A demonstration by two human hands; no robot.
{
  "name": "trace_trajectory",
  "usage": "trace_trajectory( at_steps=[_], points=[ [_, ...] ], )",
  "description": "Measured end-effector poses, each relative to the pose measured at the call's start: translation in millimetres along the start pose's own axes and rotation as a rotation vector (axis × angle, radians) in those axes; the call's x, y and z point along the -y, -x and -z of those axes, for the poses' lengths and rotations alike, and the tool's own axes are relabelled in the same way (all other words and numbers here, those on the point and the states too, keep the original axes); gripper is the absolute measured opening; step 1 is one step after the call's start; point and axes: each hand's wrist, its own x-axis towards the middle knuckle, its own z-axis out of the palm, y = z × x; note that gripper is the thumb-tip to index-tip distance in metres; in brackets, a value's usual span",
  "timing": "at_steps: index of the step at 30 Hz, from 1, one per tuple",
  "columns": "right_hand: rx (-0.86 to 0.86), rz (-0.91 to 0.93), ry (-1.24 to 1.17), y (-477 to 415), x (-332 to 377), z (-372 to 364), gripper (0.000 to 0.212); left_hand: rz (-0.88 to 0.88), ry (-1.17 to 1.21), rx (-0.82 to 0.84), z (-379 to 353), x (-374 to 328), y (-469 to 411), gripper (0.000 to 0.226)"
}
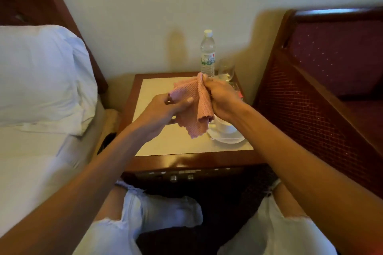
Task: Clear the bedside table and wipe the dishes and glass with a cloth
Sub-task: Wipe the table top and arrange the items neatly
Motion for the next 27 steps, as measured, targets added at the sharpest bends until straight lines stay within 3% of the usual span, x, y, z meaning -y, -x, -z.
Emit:
trace_trajectory(
  at_steps=[4,8,11,14,17,18,21,25,27],
  points=[
    [-0.103,-0.113,0.13,-24.2,-23.8,-26.4,0.025,0.012,-0.167,-0.093,45.3,21.3,-8.5,0.009],
    [-0.179,-0.176,0.378,-49.1,-52.7,-35.0,0.035,0.13,-0.733,-0.302,95.0,78.2,-35.1,0.055],
    [-0.206,-0.164,0.51,-69.6,-72.4,-39.3,0.044,0.077,-0.969,-0.441,94.3,112.2,-43.4,0.056],
    [-0.239,-0.11,0.63,-90.8,-89.0,-42.2,0.022,-0.095,-0.95,-0.295,70.6,126.6,-50.1,0.046],
    [-0.276,-0.039,0.72,-105.2,-100.3,-44.7,0.018,-0.264,-1.145,-0.046,50.2,148.5,-52.5,0.05],
    [-0.281,-0.044,0.751,-109.4,-102.8,-46.7,0.02,-0.226,-1.196,-0.024,48.4,155.0,-52.6,0.054],
    [-0.213,-0.003,0.896,-129.2,-117.2,-49.8,0.029,-0.147,-1.229,-0.095,64.8,169.8,-63.5,0.057],
    [-0.075,0.284,1.32,-155.2,-141.0,-43.0,0.031,-0.079,-1.265,-0.126,117.7,174.8,-100.8,0.061],
    [-0.078,0.406,1.411,-166.9,-151.7,-42.0,0.032,-0.018,-1.284,-0.166,143.3,174.4,-131.2,0.061]
  ],
)
